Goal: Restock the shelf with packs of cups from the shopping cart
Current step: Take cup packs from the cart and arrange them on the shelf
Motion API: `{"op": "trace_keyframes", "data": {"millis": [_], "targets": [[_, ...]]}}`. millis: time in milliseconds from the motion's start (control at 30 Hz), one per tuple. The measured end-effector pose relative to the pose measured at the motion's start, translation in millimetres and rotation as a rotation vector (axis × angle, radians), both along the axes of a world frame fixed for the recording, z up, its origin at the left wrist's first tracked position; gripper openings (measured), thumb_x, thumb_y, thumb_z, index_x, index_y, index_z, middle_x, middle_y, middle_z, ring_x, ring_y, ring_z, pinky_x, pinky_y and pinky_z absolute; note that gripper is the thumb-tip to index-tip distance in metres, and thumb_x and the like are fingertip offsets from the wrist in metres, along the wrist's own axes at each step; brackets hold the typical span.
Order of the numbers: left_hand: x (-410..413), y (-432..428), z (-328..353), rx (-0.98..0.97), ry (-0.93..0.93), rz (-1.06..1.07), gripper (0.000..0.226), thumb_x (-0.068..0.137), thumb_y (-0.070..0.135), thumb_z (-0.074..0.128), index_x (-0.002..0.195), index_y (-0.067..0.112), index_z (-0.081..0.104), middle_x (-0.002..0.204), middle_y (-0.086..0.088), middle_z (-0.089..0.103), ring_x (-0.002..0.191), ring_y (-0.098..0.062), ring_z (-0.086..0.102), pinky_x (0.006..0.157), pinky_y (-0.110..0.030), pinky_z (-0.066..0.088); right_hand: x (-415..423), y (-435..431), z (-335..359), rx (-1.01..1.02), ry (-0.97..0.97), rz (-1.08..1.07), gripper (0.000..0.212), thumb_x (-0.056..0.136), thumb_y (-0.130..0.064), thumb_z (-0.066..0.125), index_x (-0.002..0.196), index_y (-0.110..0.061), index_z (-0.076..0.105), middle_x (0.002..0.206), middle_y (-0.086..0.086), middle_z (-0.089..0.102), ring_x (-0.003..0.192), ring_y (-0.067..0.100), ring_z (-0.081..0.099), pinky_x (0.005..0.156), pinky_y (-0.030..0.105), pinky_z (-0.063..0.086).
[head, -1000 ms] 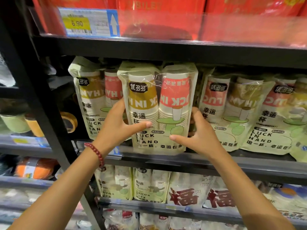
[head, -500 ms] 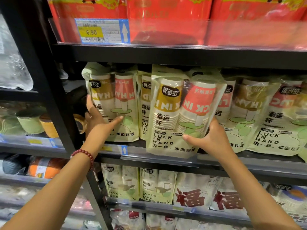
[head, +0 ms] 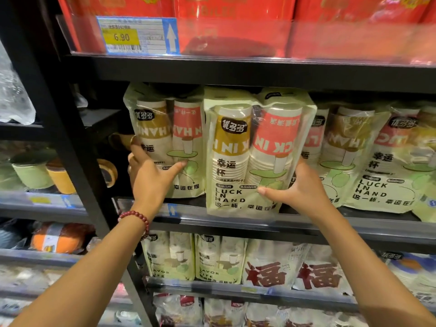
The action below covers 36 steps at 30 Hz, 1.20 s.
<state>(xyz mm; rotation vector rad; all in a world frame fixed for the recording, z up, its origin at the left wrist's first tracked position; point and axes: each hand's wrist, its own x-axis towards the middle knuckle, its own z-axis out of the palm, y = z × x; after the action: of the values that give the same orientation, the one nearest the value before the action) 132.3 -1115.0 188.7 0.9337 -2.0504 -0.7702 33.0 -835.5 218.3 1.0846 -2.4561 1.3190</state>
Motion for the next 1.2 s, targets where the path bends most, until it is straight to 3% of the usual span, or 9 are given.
{"op": "trace_keyframes", "data": {"millis": [200,367,433,533,667,833,967,1067,1200], "targets": [[-9,15,1,-0.014,0.046,-0.094,0.118,0.059,0.068,0.068,0.144,0.005,0.015,0.144,-0.021,0.032,0.131,-0.037,0.037,0.105,-0.051,0.039,9,-31,-5,0.079,0.04,0.057,0.088,0.061,-0.044,0.085,0.133,-0.018,0.042,0.118,-0.009,0.062,0.104,0.01,0.06,0.085,0.016,0.044],[-3,-8,-2,0.046,-0.007,-0.227,0.108,0.069,0.059,0.071,0.144,0.012,0.01,0.143,-0.013,0.042,0.129,-0.028,0.044,0.103,-0.045,0.043,11,-32,-12,0.039,0.033,0.007,0.088,0.062,-0.045,0.084,0.134,-0.023,0.04,0.112,-0.018,0.057,0.102,0.005,0.056,0.082,0.012,0.04],[2,-15,-3,0.071,0.055,-0.27,0.089,0.07,0.055,0.072,0.135,0.024,0.021,0.14,-0.006,0.046,0.126,-0.024,0.047,0.103,-0.044,0.044,16,-35,-11,0.033,0.044,-0.002,0.086,0.063,-0.045,0.083,0.134,-0.022,0.039,0.11,-0.018,0.056,0.102,0.006,0.056,0.085,0.018,0.043],[8,-22,0,0.151,0.119,-0.274,0.067,0.08,0.036,0.072,0.129,0.015,0.032,0.135,-0.003,0.05,0.121,-0.021,0.051,0.094,-0.036,0.047,22,-44,-7,0.04,0.081,-0.01,0.084,0.064,-0.044,0.083,0.132,-0.02,0.04,0.111,-0.014,0.057,0.103,0.009,0.057,0.088,0.027,0.048],[14,-28,4,0.283,0.22,-0.339,0.066,0.086,0.018,0.068,0.14,0.024,0.031,0.129,0.007,0.053,0.112,-0.01,0.052,0.088,-0.026,0.043,27,-52,-4,0.025,0.073,0.003,0.082,0.066,-0.043,0.082,0.132,-0.02,0.04,0.109,-0.016,0.055,0.103,0.009,0.057,0.089,0.029,0.049],[12,-22,3,0.207,0.212,-0.311,0.063,0.086,0.019,0.067,0.138,0.018,0.03,0.131,0.001,0.052,0.113,-0.011,0.051,0.088,-0.03,0.043,30,-51,-14,-0.033,0.058,-0.032,0.08,0.067,-0.04,0.082,0.133,-0.019,0.041,0.108,-0.017,0.054,0.099,0.004,0.052,0.083,0.019,0.042],[10,-17,1,0.175,0.215,-0.263,0.052,0.086,0.021,0.068,0.127,0.01,0.037,0.131,-0.004,0.052,0.111,-0.016,0.053,0.085,-0.031,0.045,34,-55,-20,-0.078,0.049,-0.071,0.079,0.067,-0.04,0.082,0.132,-0.018,0.044,0.107,-0.014,0.057,0.098,0.007,0.057,0.083,0.022,0.045],[8,-12,0,0.098,0.206,-0.238,0.039,0.085,0.025,0.068,0.109,0.017,0.038,0.13,-0.006,0.051,0.111,-0.015,0.052,0.082,-0.03,0.044,34,-59,-20,-0.074,0.048,-0.046,0.081,0.066,-0.042,0.082,0.133,-0.019,0.042,0.111,-0.011,0.06,0.102,0.011,0.058,0.088,0.028,0.049],[12,-13,1,0.083,0.175,-0.292,0.045,0.085,0.032,0.066,0.117,0.016,0.039,0.135,-0.006,0.047,0.118,-0.018,0.05,0.088,-0.035,0.048,36,-59,-20,-0.058,0.075,-0.054,0.084,0.065,-0.043,0.082,0.134,-0.018,0.04,0.111,-0.01,0.058,0.103,0.013,0.057,0.088,0.033,0.05]]}}
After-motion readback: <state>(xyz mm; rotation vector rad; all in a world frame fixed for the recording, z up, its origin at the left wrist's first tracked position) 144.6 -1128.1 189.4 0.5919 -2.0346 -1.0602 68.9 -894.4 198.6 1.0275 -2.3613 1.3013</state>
